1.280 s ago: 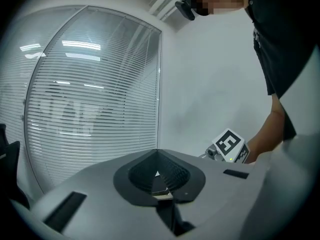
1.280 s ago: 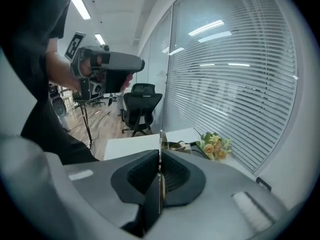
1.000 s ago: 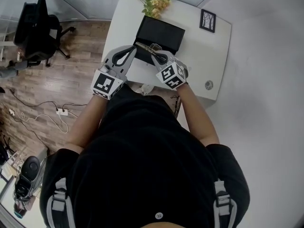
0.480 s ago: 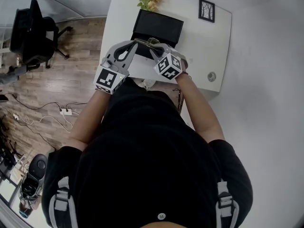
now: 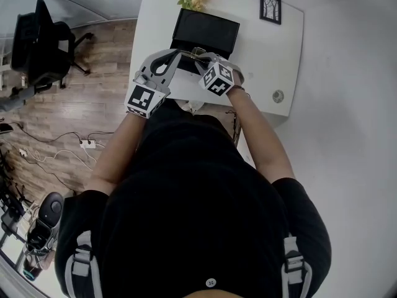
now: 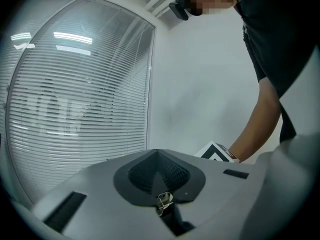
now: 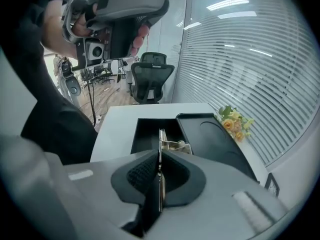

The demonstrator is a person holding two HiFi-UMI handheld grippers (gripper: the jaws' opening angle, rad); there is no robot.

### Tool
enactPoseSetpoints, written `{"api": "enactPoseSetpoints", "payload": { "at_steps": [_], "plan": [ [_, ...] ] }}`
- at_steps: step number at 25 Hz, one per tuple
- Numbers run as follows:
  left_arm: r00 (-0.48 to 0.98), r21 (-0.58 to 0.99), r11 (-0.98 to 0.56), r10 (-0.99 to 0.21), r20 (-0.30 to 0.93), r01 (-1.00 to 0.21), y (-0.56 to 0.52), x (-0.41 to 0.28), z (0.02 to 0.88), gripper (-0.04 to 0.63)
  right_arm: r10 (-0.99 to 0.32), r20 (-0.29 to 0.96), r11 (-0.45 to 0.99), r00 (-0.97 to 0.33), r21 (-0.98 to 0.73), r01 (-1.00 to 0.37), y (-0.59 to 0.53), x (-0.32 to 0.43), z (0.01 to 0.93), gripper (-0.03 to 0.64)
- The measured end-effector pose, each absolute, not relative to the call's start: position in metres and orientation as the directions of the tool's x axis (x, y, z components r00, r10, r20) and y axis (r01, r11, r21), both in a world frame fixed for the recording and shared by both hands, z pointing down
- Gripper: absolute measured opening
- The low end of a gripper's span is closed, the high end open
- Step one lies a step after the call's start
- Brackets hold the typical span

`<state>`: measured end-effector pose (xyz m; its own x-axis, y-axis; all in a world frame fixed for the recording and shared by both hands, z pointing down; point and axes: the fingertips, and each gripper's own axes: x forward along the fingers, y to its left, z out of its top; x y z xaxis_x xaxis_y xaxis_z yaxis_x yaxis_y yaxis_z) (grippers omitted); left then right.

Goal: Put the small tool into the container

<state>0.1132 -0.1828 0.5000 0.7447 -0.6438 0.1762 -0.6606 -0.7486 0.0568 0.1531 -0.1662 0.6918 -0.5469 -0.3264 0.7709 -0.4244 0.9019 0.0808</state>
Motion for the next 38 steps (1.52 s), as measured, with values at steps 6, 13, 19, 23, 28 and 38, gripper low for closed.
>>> {"api": "enactPoseSetpoints", "payload": {
  "at_steps": [6,13,19,23,28,38],
  "plan": [
    [0.740,0.059,-0.744,-0.646,0.188,-0.665,-0.182,0.115,0.505,0.003,-0.292,0.791,0.901,-0.537,0.039,-0.432,-0.162,0.152,0.710,0.026],
    [0.738,0.064,-0.742,-0.645,0.198,-0.667,-0.177,0.116,0.506,0.003,-0.250,0.806,0.904,-0.536,-0.004,-0.428,-0.155,0.150,0.720,0.028],
    [0.735,0.069,-0.738,-0.650,0.196,-0.671,-0.177,0.115,0.502,0.003,-0.249,0.804,0.881,-0.540,-0.043,-0.471,-0.162,0.150,0.720,0.036],
    [0.730,0.067,-0.735,-0.652,0.205,-0.675,-0.175,0.113,0.502,0.003,-0.272,0.802,0.866,-0.532,-0.036,-0.498,-0.168,0.153,0.715,0.055],
    [0.731,0.067,-0.736,-0.650,0.209,-0.674,-0.175,0.115,0.503,0.003,-0.299,0.799,0.851,-0.521,-0.024,-0.525,-0.176,0.161,0.712,0.070],
    [0.724,0.038,-0.736,-0.652,0.226,-0.676,-0.176,0.118,0.500,0.004,-0.379,0.738,0.822,-0.558,-0.009,-0.570,-0.183,0.178,0.671,0.077]
  ]
}}
